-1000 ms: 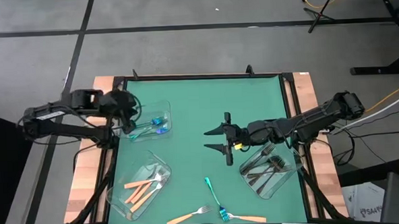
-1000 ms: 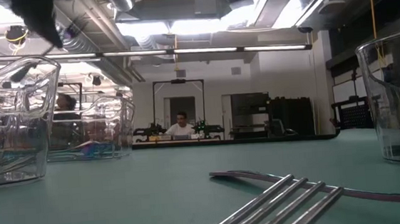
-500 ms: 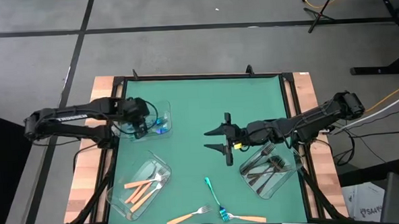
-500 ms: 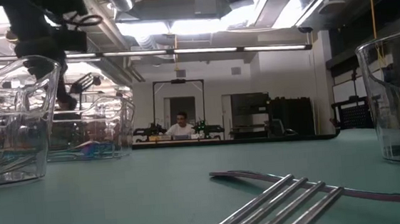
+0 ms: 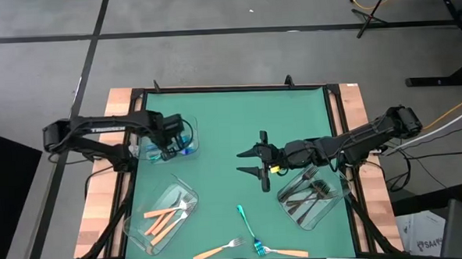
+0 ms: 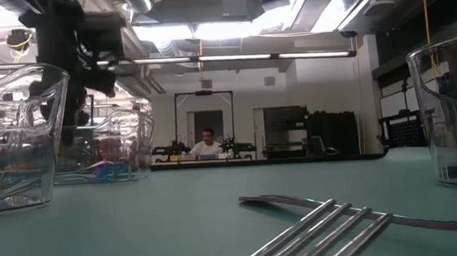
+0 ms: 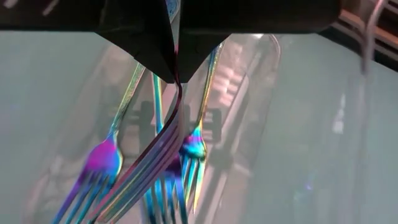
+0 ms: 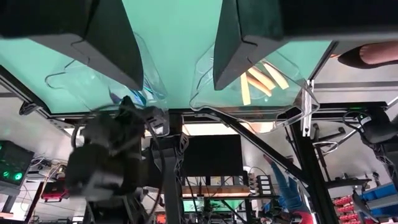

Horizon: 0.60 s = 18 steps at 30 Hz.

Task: Sort silverware by color (type)
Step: Put the right blue fork into the top transparent bin

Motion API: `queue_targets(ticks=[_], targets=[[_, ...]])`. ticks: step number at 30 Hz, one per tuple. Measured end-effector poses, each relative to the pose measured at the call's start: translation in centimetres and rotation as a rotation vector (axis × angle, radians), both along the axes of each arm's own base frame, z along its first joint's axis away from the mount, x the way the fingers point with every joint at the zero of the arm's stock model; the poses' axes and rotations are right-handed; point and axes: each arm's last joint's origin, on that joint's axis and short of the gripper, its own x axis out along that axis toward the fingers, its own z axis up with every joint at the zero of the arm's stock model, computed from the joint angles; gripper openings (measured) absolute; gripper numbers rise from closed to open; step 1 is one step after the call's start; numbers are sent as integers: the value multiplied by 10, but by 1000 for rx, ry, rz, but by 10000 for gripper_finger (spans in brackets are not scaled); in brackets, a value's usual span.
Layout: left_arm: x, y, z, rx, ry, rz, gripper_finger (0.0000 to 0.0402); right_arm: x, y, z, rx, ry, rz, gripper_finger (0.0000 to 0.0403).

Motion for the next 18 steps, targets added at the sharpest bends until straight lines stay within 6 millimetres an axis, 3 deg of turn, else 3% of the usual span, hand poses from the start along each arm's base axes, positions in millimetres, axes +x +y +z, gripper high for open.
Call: queue_targets(ticks=[10,18], targets=[[13,6,-28,-62,156,-2,6,0,0,0,0,1,0,186],[16,7,-39,-86,213,-2,6,0,0,0,0,1,0,186]])
